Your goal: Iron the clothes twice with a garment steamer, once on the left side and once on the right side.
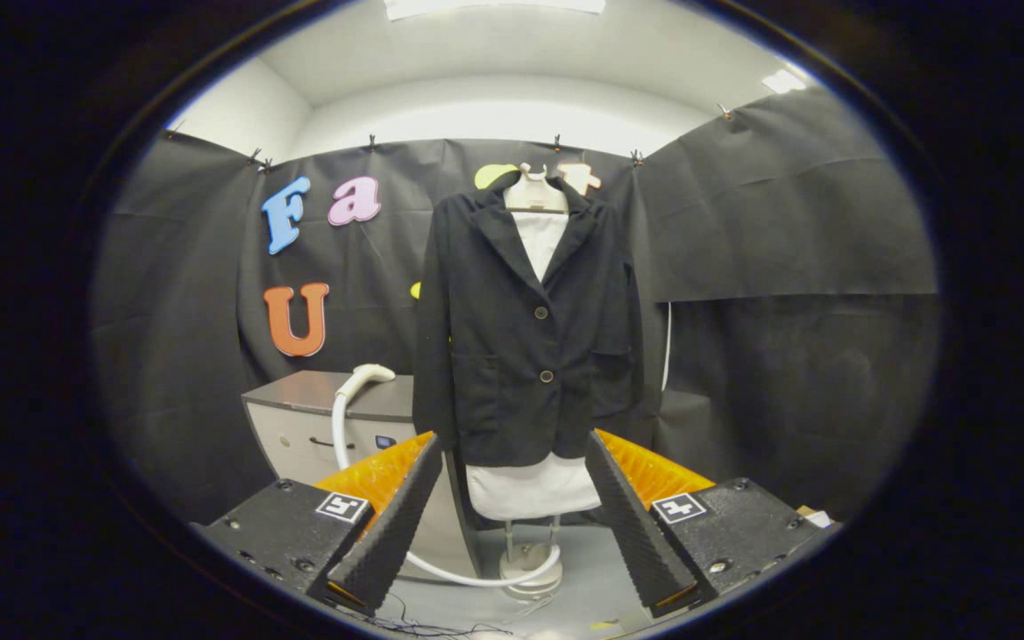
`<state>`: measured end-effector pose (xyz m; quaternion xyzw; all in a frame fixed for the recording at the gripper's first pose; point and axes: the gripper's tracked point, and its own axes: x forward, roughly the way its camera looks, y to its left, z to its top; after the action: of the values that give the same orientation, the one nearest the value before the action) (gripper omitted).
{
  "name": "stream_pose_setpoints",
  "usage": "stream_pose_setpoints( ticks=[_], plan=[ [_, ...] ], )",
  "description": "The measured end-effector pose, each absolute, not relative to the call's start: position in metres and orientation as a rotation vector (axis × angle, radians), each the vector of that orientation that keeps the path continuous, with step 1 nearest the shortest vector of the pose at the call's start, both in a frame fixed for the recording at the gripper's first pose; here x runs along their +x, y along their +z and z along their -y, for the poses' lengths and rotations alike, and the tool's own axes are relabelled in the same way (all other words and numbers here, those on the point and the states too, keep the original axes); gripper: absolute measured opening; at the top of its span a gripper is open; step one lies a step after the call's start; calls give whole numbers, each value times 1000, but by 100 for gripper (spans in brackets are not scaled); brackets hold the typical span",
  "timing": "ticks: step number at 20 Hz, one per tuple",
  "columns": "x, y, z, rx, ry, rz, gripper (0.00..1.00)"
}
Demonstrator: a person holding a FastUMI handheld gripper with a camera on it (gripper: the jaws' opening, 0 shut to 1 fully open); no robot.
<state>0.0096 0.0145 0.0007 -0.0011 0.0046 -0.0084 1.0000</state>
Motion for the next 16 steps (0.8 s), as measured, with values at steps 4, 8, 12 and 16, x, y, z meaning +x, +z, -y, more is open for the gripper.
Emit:
stream_pose_setpoints(
  ticks=[4,8,12,16],
  plan=[
    [26,11,-30,10,-12,-10,100],
    [56,30,-60,12,12,-9,100],
    [103,50,-101,0,60,-2,100],
    [158,62,-153,-6,111,-19,100]
  ],
)
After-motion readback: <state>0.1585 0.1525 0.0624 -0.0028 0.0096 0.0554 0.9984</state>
